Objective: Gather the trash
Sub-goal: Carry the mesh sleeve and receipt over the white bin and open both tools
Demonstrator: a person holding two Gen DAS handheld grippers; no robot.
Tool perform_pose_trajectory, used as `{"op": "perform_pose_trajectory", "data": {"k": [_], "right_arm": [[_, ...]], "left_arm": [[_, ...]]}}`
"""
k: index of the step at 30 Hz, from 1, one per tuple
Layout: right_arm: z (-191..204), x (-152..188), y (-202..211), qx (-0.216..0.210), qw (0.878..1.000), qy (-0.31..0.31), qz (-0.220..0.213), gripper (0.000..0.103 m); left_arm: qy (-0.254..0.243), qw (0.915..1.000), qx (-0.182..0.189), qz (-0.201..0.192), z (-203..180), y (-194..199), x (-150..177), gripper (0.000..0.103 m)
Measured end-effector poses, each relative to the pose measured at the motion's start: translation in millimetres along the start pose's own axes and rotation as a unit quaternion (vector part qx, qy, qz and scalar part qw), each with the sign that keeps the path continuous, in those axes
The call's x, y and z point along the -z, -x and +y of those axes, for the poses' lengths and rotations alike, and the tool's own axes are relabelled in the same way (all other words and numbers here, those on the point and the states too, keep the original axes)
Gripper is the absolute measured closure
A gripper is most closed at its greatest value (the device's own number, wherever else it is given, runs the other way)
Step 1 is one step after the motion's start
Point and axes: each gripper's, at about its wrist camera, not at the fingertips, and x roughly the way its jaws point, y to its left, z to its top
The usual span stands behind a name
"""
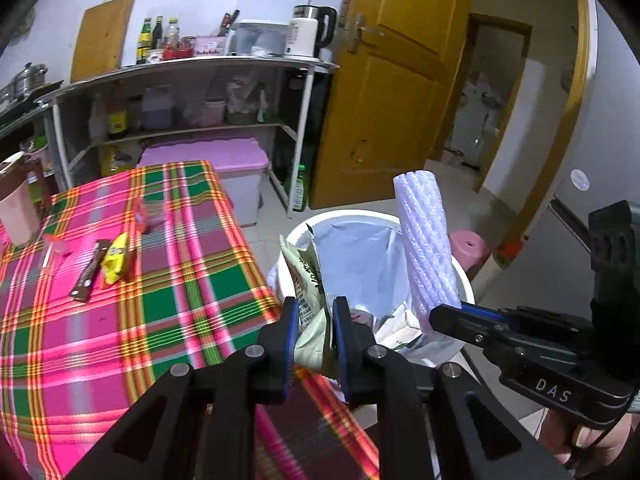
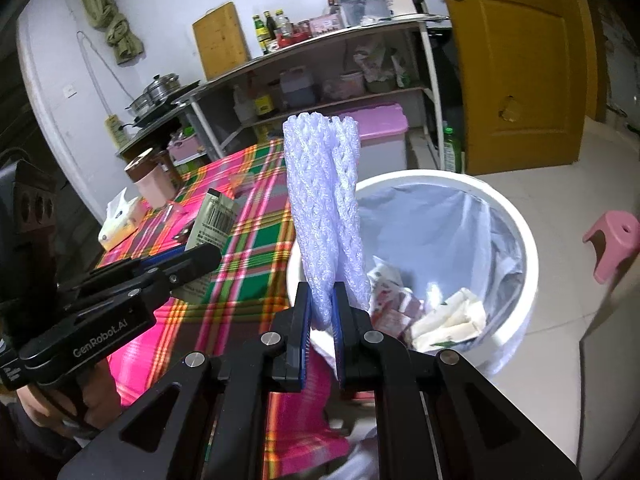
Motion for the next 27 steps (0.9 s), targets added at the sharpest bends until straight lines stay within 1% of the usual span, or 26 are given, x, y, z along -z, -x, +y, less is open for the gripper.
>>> {"op": "perform_pose_trajectory", "data": {"k": [14,17,27], "right_arm": [[-40.0,0.5,-10.8,0.023,0.999,-0.03,0.017,0.093],[-48.6,0.7,-15.5,0.028,0.999,-0.038,0.024,0.093],[-64.0,-3.0,-30.3,0.035,0.997,-0.051,0.045,0.092]], "left_arm": [[-0.024,0.9988,0.033,0.029,-24.0,-48.3,-9.7,0.085],[-0.024,0.9982,0.04,0.037,-25.7,-60.1,-11.9,0.085],[-0.015,0.9973,0.046,0.054,-25.1,-86.0,-16.2,0.085]]}}
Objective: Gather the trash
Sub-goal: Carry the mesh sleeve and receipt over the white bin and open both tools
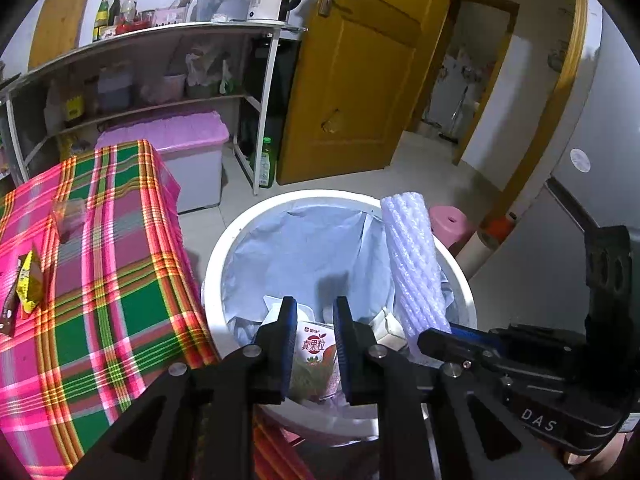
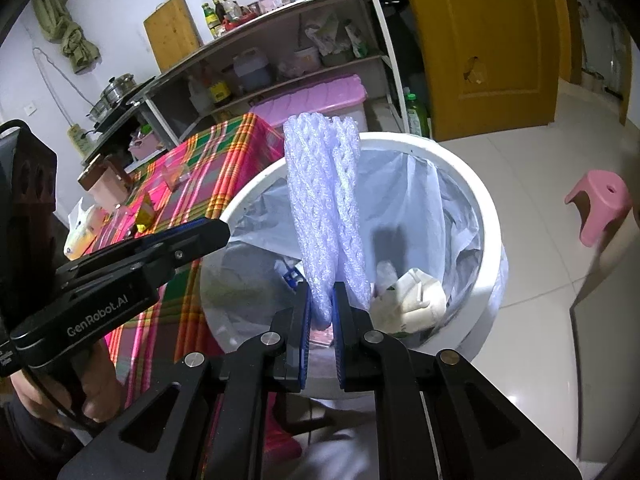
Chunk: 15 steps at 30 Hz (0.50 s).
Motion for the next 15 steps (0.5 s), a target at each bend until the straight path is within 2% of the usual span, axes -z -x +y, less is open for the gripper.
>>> {"op": "perform_pose_trajectory", "data": {"k": [4,11,15], "right_arm": [[-1.3,-0.9,-4.9,0.004,1.0,-0.003,0.008,0.092],[0.1,-0.5,-4.8,0.005,1.0,-0.006,0.005,0.081],[3.1,0.7,0.9,0.003,1.0,-0.004,0.0,0.081]], "left_arm": [[0.003,1.0,0.002,0.0,0.5,-1.7,-0.6,0.084],[0.012,0.9999,0.001,-0.009,5.6,8.3,-0.7,0.082],[0.015,0.9998,-0.002,-0.014,8.8,18.1,3.8,0.082]]}}
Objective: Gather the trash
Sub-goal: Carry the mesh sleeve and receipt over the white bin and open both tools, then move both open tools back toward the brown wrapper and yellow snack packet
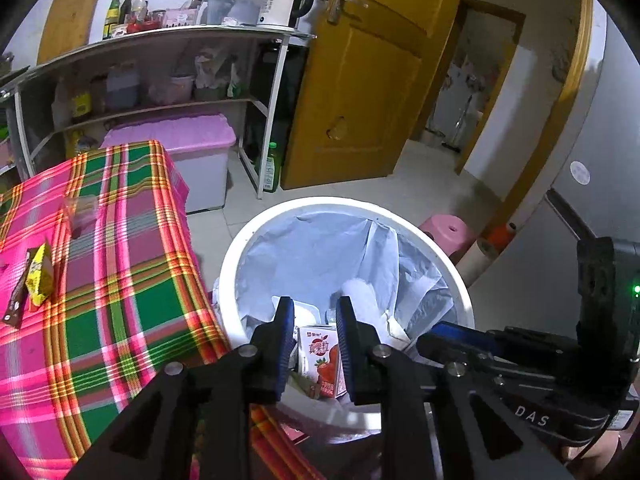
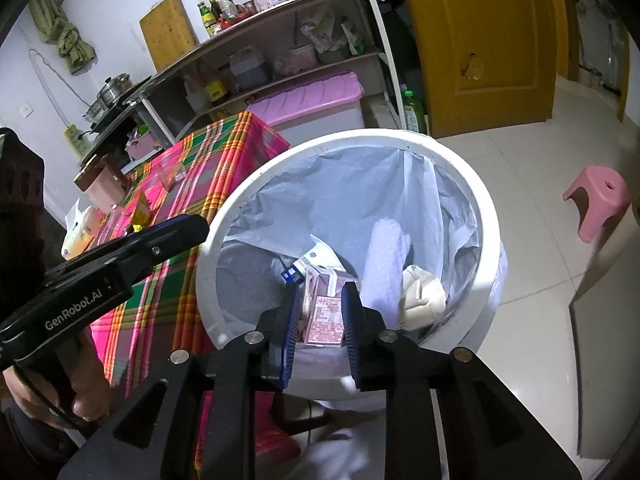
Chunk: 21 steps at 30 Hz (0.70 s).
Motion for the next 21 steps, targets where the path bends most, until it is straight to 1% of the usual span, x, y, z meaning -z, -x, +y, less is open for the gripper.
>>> {"op": "perform_pose_trajectory", "data": {"k": [10,13,14,21], "right_arm": [[18.8,5.0,14.8,-0.016,1.0,0.015,-0.014,0.08],[29.0,6.8,18.2,-0.024,0.999,0.023,-0.016,0.075],[31.8,7.3,18.4,-0.026,0.999,0.024,-0.017,0.072],[59.0,13.1,22.5,-0.042,0.998,0.046,-0.019,0.071]], "left_arm": [[0.009,0.9994,-0.03,-0.014,8.8,29.5,9.8,0.082],[0.012,0.9989,-0.041,-0.019,13.6,40.6,14.5,0.082],[0.014,0.9987,-0.044,-0.021,15.4,44.7,16.4,0.082],[0.027,0.9965,-0.073,-0.032,31.0,70.9,28.5,0.082]]}}
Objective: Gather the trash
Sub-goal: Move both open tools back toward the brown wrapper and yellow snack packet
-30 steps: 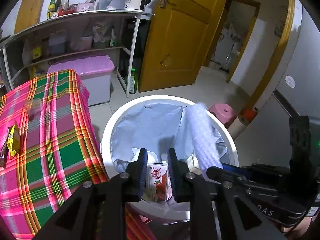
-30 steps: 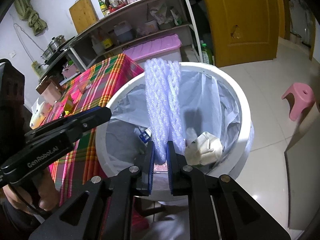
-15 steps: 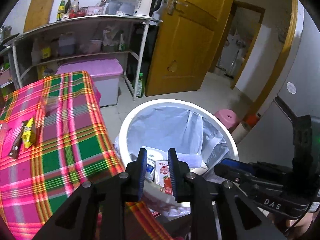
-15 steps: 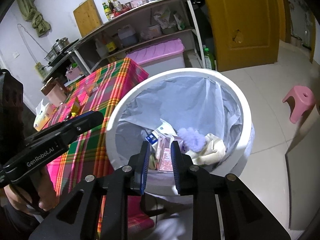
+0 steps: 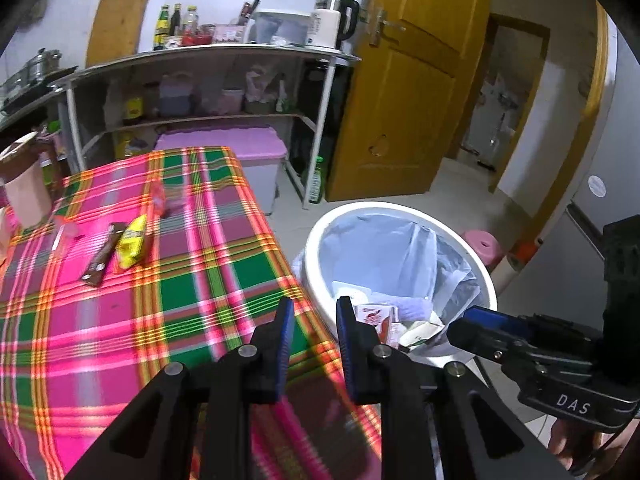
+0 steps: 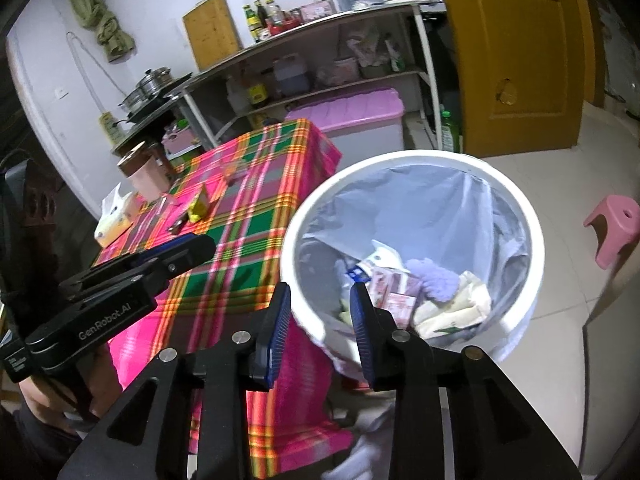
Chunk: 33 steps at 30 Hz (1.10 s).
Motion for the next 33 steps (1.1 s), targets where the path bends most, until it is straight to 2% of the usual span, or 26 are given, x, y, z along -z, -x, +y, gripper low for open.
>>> {"op": "perform_pose_trajectory", "data": {"k": [4,7,19,33], "right_arm": [[16.3,1.8,-1.3,-0.01,1.0,0.014,0.002,0.069],[28.7,2.9,-2.4,-0.016,1.0,0.025,0.001,0.063],[70.8,4.1,-17.3,-0.047,0.997,0.052,0.016,0.061],[116.2,-21.4,-54.6,-0.08,0.993,0.075,0.036,0.061]], "left_arm": [[0.009,0.9999,-0.012,-0.004,13.3,12.5,5.7,0.082],[0.018,0.9996,-0.021,-0.005,25.6,20.0,10.3,0.082],[0.055,0.9966,-0.06,-0.006,81.9,44.7,34.4,0.081],[0.079,0.9914,-0.104,-0.008,148.6,42.8,20.7,0.076]]}}
